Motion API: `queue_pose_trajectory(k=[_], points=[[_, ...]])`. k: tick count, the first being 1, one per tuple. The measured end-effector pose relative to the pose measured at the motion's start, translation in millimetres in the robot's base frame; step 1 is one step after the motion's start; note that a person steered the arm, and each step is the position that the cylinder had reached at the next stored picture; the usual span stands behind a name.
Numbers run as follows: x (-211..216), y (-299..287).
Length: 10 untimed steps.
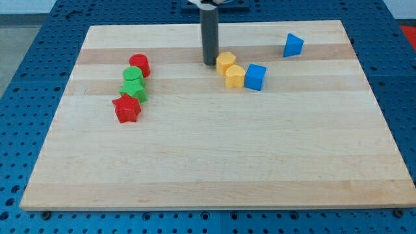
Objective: Slide the blue triangle to the yellow hexagon
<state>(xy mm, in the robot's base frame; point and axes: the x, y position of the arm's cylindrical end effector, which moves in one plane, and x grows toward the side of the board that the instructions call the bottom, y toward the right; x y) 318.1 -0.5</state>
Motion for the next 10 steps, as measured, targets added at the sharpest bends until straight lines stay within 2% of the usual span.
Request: queue_pose_trajectory(k=[2, 3, 4, 5, 6, 7, 8, 9, 10], points=[[0.0, 31.9], [-9.1, 13.9], [-41.4, 11.7], [-77.2, 52.6], [-115.3, 123.9], [-126.3, 198.5], [-123.5, 257.3], [-89.0, 253.4], [-41.1, 209.1]])
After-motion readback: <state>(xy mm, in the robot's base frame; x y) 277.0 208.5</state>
